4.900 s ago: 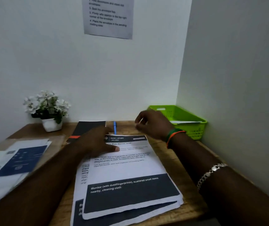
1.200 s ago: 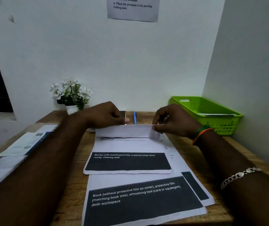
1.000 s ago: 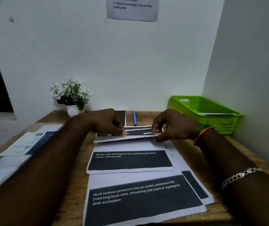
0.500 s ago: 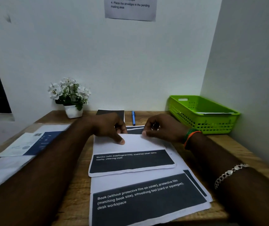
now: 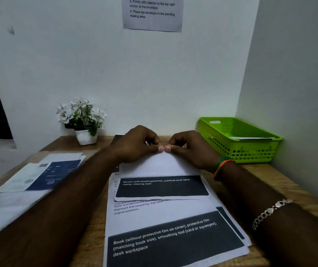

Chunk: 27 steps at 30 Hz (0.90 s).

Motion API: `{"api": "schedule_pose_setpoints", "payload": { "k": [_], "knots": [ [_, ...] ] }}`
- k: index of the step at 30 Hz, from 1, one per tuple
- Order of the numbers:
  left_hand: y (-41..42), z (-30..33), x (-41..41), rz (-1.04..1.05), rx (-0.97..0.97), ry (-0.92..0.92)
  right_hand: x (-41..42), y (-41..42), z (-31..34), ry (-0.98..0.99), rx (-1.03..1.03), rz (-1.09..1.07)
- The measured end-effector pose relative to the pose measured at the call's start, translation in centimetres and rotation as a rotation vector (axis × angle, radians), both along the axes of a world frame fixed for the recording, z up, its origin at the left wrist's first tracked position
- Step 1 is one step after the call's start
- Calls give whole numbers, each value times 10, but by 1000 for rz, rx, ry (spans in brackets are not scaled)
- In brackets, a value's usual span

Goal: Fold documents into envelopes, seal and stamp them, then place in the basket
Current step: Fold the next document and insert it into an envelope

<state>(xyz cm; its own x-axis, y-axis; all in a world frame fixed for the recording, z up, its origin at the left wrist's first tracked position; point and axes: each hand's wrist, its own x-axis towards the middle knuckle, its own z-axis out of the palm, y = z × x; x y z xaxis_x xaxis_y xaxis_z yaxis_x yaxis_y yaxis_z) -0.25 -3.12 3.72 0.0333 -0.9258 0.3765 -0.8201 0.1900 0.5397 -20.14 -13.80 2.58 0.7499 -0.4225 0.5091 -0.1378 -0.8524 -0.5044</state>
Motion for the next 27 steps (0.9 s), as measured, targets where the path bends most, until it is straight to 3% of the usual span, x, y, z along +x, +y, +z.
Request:
{"api": "schedule_pose_setpoints", "payload": {
  "k": [9, 18, 27],
  "knots": [
    [29, 17, 51, 81, 168, 19, -14, -11, 8, 15, 17, -58],
    [7, 10, 18, 103, -17, -10, -7, -9, 7, -61, 33, -40],
    [17, 12, 45, 154, -34, -10, -32, -28, 10, -14, 55, -155]
  ]
}}
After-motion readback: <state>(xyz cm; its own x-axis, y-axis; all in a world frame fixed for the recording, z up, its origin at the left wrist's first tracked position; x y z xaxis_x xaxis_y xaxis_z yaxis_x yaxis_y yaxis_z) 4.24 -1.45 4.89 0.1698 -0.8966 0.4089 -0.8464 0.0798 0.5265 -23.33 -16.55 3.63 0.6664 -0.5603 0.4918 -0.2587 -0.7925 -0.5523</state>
